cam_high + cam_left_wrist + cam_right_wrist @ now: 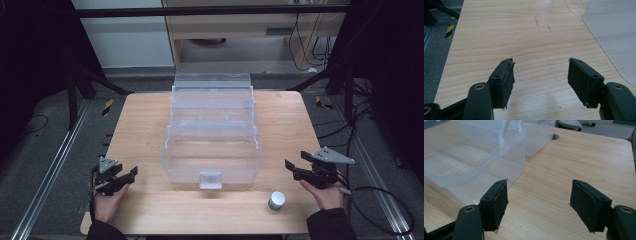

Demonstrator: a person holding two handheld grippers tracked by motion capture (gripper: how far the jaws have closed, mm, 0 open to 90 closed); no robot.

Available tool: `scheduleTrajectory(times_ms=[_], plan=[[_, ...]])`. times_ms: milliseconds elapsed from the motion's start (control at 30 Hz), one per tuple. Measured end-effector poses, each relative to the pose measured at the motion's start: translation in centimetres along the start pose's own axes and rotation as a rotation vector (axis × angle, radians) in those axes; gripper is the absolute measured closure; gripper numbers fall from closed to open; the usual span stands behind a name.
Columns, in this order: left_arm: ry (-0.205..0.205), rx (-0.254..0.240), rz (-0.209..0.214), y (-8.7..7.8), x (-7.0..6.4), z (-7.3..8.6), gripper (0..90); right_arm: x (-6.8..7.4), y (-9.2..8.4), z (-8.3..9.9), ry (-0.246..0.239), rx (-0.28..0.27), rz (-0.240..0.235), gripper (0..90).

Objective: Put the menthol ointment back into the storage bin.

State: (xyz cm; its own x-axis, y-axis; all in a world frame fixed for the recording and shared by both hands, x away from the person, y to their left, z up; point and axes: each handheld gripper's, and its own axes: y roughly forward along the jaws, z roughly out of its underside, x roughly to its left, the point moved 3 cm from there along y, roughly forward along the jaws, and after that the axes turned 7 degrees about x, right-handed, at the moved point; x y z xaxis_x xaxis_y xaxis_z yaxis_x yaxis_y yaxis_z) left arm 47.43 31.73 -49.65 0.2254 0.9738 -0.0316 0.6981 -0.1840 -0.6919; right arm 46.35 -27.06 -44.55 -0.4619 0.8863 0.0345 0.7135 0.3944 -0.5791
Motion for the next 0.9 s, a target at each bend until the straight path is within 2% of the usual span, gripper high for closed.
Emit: scheduleTrajectory(times_ms=[67, 267, 467, 900], plan=[[0.006, 0.005, 0.002, 0.1, 0.0, 0.1, 36.9, 0.1, -0.2, -0.5, -0.016, 0.012, -0.004, 28.2], [0.011, 0.009, 0.004, 0.1, -0.1, 0.1, 36.6, 0.5, -0.3, -1.7, -0.089, 0.1, -0.006, 23.4], [0.015, 0.009, 0.005, 0.1, -0.1, 0.1, 36.6, 1.7, -0.6, -2.7, -0.144, 0.148, -0.074, 21.8], [0.022, 0.016, 0.011, 0.2, -0.2, 0.1, 36.4, 3.9, -1.2, -3.9, -0.254, 0.247, -0.123, 20.8]])
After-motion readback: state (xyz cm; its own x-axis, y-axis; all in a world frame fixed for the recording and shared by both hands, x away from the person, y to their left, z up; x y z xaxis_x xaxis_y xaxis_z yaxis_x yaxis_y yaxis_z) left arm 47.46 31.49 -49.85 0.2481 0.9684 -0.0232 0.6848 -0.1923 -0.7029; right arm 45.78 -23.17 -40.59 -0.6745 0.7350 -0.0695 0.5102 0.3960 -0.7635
